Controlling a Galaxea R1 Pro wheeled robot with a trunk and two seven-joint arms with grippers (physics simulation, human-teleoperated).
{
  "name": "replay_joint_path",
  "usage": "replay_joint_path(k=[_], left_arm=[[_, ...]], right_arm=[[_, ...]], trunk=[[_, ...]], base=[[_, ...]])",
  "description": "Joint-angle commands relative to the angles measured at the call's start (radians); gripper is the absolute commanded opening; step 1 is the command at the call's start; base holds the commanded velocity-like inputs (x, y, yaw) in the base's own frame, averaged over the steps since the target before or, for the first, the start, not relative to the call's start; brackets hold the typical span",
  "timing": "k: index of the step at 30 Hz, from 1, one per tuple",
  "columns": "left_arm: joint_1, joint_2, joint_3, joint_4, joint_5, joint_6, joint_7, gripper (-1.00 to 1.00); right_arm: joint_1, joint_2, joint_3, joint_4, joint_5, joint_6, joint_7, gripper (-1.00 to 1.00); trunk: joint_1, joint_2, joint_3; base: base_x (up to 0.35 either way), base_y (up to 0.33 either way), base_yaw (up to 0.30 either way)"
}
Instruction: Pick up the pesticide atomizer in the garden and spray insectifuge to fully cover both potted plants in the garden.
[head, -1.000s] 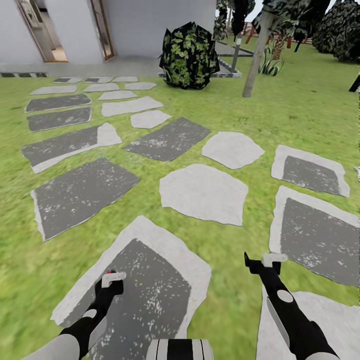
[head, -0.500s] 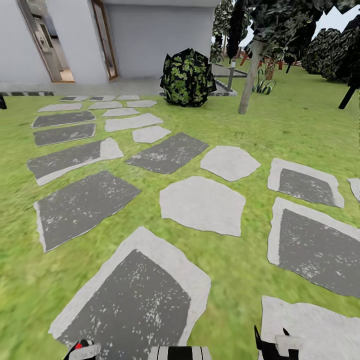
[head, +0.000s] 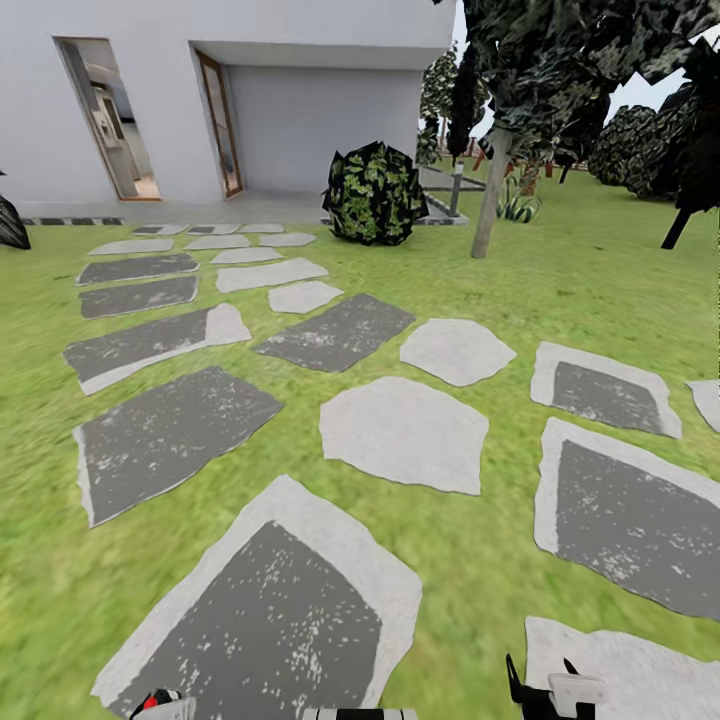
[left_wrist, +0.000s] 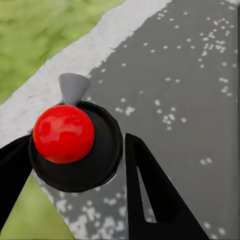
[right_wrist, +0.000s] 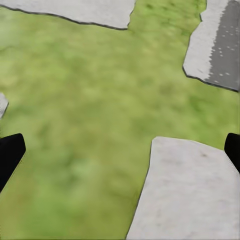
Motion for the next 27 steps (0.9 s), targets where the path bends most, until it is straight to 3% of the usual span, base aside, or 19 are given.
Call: replay_joint_path(k=[1, 16, 27], left_arm=[[0.0, 0.0, 0.0, 0.001, 0.001, -0.003, 0.002, -1.0], [0.0, -0.002, 0.0, 0.005, 0.001, -0.003, 0.002, -1.0], [0.0, -0.003, 0.0, 0.008, 0.0, -0.003, 0.002, -1.0]], right_arm=[[0.0, 0.0, -0.003, 0.001, 0.001, -0.002, 0.001, 1.0], [0.0, 0.001, -0.003, 0.001, 0.0, -0.001, -0.002, 1.0], [0.0, 0.008, -0.005, 0.001, -0.002, -0.001, -0.004, 1.0]], trunk=[[-0.001, 0.0, 0.005], [-0.007, 0.004, 0.078], [-0.012, 0.006, 0.12]], base=[[0.0, 0.0, 0.0], [0.0, 0.0, -0.001], [0.0, 0.0, -0.225]])
